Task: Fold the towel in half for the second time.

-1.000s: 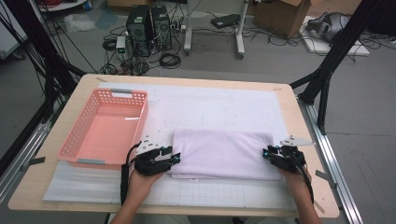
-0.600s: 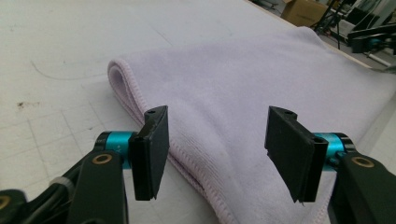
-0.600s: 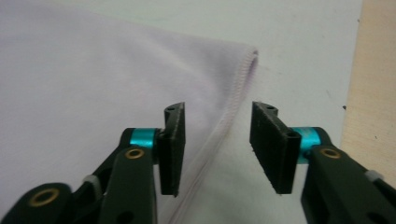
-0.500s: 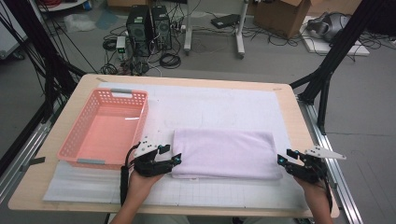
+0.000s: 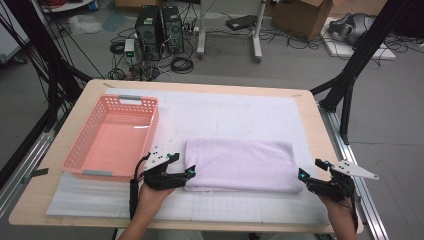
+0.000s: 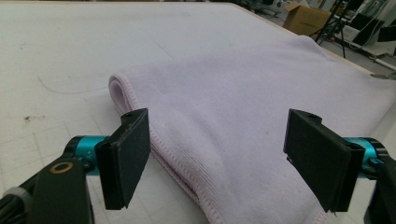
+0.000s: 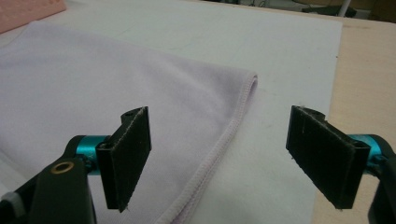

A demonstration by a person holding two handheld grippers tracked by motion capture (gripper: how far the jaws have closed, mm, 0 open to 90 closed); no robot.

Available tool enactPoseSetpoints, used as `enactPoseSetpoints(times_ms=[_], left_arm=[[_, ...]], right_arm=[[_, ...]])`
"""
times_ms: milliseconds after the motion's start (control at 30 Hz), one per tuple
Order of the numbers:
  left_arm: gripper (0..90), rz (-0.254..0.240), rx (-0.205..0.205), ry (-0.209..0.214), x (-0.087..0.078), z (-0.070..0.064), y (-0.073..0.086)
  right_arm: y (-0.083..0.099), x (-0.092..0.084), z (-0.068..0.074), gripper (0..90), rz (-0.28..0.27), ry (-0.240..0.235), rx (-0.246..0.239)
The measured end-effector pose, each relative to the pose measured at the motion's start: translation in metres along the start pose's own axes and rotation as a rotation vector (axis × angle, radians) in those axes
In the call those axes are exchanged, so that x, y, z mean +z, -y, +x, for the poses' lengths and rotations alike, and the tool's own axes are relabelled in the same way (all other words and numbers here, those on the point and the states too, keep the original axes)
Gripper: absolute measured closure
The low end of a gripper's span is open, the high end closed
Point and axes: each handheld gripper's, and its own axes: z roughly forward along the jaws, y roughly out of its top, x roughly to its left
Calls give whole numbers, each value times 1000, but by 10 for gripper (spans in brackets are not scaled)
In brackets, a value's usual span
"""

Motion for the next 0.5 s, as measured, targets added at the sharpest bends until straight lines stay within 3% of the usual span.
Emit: enactPoseSetpoints(times_ms=[500], left_arm=[[254,9,-3,8,3,-1,1]], right_arm=[[2,1,-1,210,11,6,14]])
